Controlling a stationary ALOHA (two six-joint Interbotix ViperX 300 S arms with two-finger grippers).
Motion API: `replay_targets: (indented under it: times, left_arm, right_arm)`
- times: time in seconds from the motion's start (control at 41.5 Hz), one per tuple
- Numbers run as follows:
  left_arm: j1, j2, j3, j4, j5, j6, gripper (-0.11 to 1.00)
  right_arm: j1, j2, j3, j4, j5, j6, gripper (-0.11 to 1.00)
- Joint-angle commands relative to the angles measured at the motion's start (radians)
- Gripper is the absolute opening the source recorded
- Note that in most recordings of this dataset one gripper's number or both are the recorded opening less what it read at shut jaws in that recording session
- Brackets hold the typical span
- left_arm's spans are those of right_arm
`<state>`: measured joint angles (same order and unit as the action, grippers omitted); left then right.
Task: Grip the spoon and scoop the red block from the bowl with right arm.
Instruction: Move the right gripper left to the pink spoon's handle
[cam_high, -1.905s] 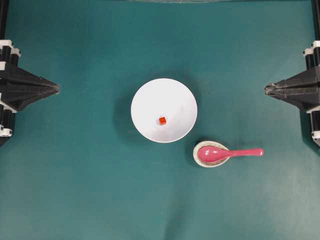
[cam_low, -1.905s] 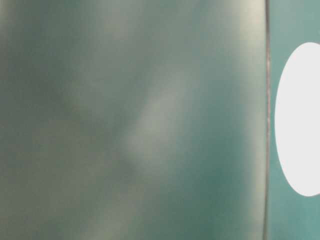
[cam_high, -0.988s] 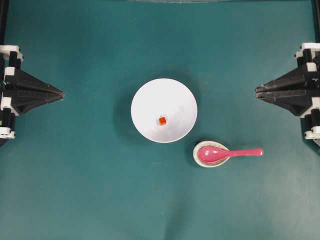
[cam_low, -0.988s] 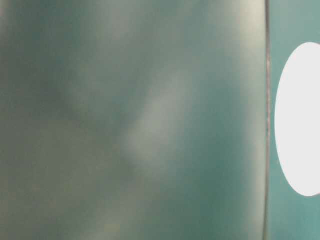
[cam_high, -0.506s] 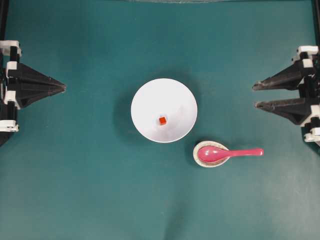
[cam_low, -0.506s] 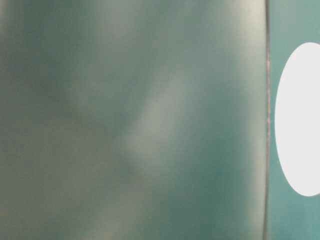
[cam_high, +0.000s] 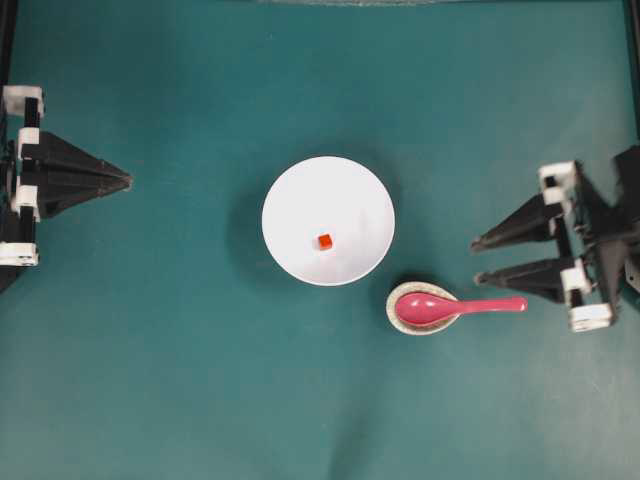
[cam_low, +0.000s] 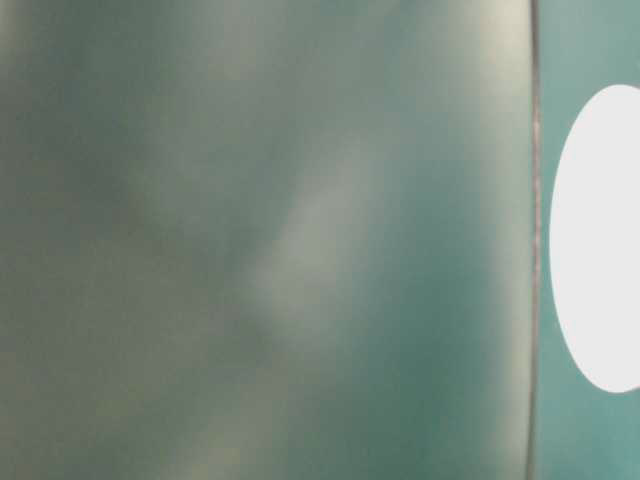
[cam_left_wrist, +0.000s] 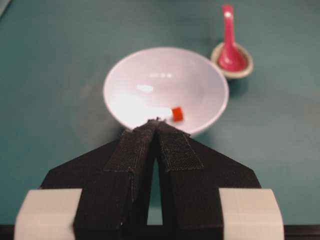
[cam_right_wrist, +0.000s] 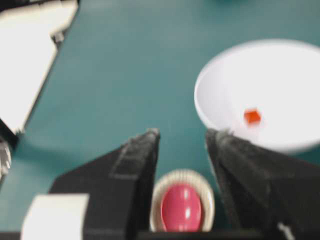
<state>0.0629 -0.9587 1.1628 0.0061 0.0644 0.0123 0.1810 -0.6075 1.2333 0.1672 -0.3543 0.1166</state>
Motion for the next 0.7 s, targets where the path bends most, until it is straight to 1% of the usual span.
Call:
replay_targets:
  times: [0.0,0.145,0.241,0.338,0.506,0.579,0.675]
  left_arm:
    - [0.003,0.009,-0.023,0.003,0.003,0.002,0.00]
    - [0.003,0.009,-0.023,0.003,0.012,0.002,0.00]
    - [0.003,0.008,-0.023,0.002,0.020,0.002,0.00]
    - [0.003,0.009,-0.023,0.003,0.028,0.003,0.00]
    - [0.003,0.009,-0.021,0.003,0.035,0.003,0.00]
    - [0.005,0.009,-0.021,0.003,0.037,0.003,0.00]
    - [0.003,0.009,-0.020,0.005,0.037,0.003,0.00]
  right_arm:
    - [0.015,0.048,-0.011,0.005,-0.015,0.000,0.50]
    - [0.051,0.141,0.000,0.011,-0.038,0.000,0.50]
    - [0.083,0.186,0.017,0.035,-0.097,0.000,0.50]
    - [0.124,0.230,0.052,0.091,-0.204,0.000,0.50]
    - [0.218,0.308,0.117,0.218,-0.407,-0.002,0.50]
    - [0.249,0.339,0.127,0.245,-0.460,-0.003,0.50]
    - [0.284,0.394,0.127,0.255,-0.492,-0.003,0.50]
